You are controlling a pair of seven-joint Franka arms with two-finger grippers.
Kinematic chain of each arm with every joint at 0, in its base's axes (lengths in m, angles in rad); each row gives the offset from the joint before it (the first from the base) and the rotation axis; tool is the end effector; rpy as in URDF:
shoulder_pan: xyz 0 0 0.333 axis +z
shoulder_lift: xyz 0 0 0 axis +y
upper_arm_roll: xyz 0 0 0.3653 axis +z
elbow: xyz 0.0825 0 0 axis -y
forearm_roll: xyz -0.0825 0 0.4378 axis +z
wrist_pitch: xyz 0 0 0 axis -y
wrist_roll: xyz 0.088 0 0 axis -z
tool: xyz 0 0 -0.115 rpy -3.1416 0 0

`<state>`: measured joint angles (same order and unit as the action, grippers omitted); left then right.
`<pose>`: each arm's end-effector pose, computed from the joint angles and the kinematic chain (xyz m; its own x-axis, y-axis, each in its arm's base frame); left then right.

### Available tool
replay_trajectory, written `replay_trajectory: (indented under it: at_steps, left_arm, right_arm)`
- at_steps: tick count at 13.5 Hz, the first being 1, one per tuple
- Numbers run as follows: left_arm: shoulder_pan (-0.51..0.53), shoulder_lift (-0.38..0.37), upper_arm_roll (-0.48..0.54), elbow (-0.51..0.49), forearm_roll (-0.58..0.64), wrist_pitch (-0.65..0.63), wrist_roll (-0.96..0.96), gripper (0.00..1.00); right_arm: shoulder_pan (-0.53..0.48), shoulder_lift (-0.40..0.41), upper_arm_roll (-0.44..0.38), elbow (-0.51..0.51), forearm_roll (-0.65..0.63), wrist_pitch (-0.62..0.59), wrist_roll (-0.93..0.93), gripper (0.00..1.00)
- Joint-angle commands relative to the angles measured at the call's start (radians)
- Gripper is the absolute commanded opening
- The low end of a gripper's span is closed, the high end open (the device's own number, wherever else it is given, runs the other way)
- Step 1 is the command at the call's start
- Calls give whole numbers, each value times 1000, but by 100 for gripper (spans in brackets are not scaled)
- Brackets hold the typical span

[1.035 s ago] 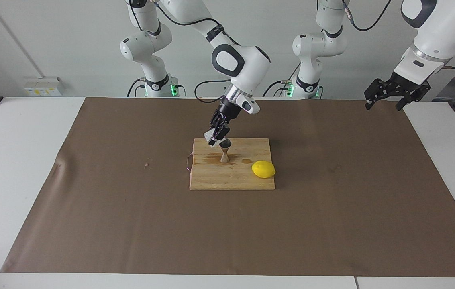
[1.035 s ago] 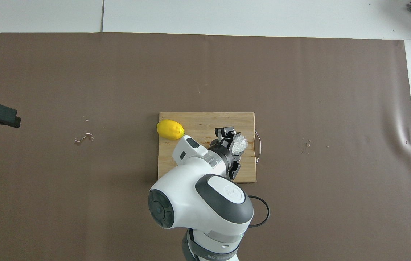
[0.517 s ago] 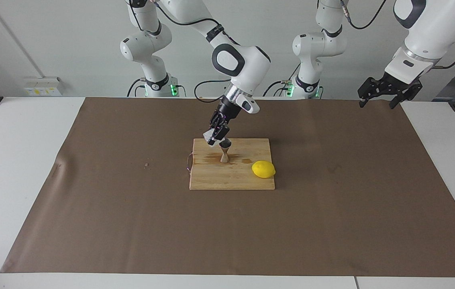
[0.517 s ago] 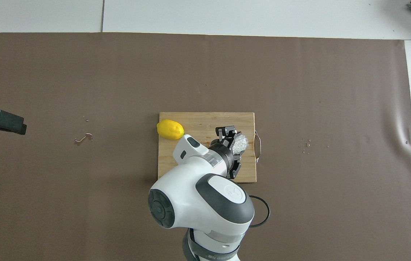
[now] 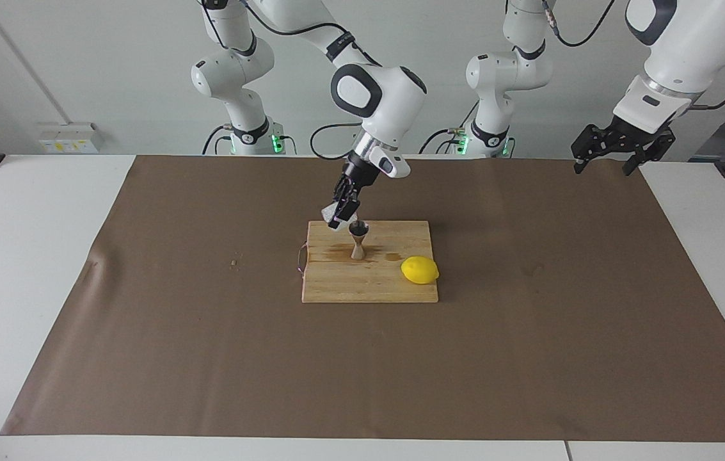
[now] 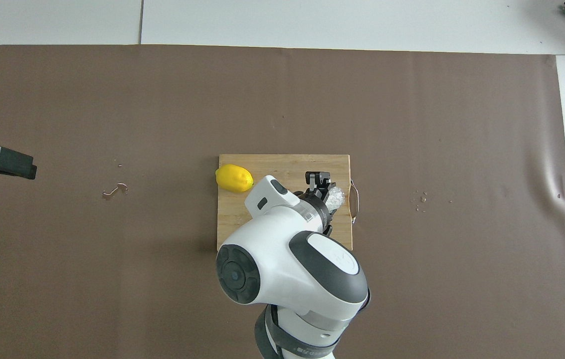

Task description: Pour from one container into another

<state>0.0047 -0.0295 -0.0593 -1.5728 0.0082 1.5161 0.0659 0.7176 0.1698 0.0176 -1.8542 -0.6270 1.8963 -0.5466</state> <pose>0.5911 -0.0319 0.6777 0.9924 -0.1197 -0.0278 -0.1199 -0.9927 -0.0081 0.5158 0.4019 0.4500 0.1221 0.8955 -0.4279 0.9342 0.0419 0.3543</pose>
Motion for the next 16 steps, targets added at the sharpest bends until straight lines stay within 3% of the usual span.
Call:
replay_trajectory:
  at_steps: [1, 10, 16]
  left_arm:
    - [-5, -21, 9, -12, 6, 19, 3, 100]
    - [3, -21, 15, -12, -20, 18, 11, 100]
    - [3, -23, 15, -10, -20, 16, 11, 100]
  right_arm:
    - [-38, -30, 9, -3, 50, 18, -3, 3]
    - [-116, -33, 9, -16, 235, 119, -73, 3]
    - [-214, -35, 9, -45, 410, 144, -310, 3]
